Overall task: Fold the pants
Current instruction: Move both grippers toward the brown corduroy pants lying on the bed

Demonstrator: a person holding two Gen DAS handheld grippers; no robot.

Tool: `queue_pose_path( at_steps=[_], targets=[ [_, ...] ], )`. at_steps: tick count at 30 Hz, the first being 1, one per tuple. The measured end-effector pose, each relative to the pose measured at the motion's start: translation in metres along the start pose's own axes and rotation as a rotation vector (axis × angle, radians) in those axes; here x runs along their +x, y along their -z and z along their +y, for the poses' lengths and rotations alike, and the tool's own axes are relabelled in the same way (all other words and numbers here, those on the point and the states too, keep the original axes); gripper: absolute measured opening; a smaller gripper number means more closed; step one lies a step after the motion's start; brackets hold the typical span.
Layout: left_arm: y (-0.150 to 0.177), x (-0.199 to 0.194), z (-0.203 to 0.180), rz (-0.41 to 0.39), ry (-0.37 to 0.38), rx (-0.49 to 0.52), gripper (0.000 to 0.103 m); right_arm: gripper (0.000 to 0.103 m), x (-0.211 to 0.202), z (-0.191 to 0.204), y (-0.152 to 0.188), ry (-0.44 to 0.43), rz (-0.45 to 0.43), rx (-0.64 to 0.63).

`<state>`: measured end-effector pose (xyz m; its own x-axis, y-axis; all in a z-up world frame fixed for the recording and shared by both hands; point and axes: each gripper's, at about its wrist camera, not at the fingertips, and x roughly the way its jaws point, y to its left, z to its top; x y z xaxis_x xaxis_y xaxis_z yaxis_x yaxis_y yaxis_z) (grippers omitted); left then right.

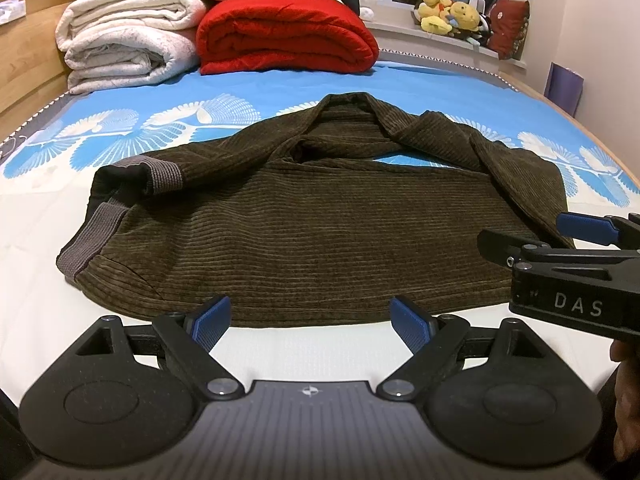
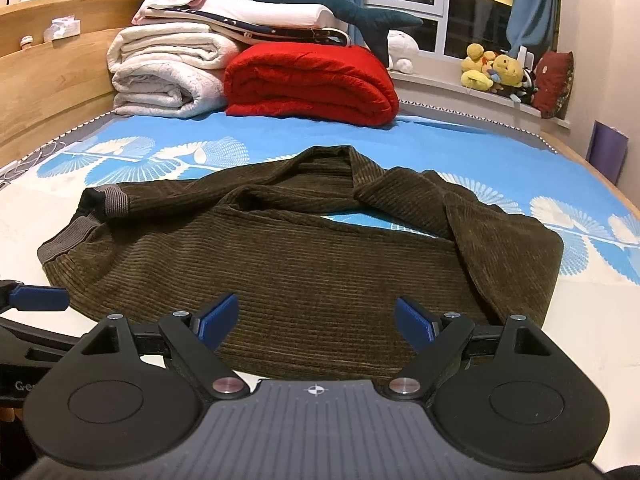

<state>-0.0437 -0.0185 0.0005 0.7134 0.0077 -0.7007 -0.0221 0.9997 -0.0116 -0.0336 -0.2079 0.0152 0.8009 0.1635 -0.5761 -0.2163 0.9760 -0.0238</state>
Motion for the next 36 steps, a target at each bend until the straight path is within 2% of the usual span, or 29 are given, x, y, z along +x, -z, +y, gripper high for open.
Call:
queue_pose_path(
  at_steps=[8, 24, 29, 32, 35, 36],
  targets=[
    [0.000, 0.001, -0.001, -0.001, 0.002, 0.002, 0.090, 0.087, 0.001, -0.001, -0.002, 0.019, 0.033, -0.024],
    [0.000, 0.003, -0.003, -0.002, 0.003, 0.011, 0.090, 0.087, 0.001, 0.001, -0.003, 0.024, 0.000, -0.026],
    [-0.002, 0.000, -0.005, -0.005, 0.008, 0.012, 0.090, 0.082, 0.001, -0.003, -0.003, 0.044, -0.008, -0.001],
    [-0.009, -0.010, -0.004, -0.052, 0.025, 0.019, 0.082, 0.079, -0.004, -0.010, -0.005, 0.060, -0.030, 0.037],
    [-0.018, -0.023, 0.003, -0.080, 0.036, 0.033, 0.064, 0.073, -0.012, -0.018, -0.009, 0.107, -0.066, 0.063],
    [-0.022, -0.026, 0.006, -0.078, 0.039, 0.037, 0.053, 0.069, -0.017, -0.024, -0.012, 0.117, -0.087, 0.082]
  ],
)
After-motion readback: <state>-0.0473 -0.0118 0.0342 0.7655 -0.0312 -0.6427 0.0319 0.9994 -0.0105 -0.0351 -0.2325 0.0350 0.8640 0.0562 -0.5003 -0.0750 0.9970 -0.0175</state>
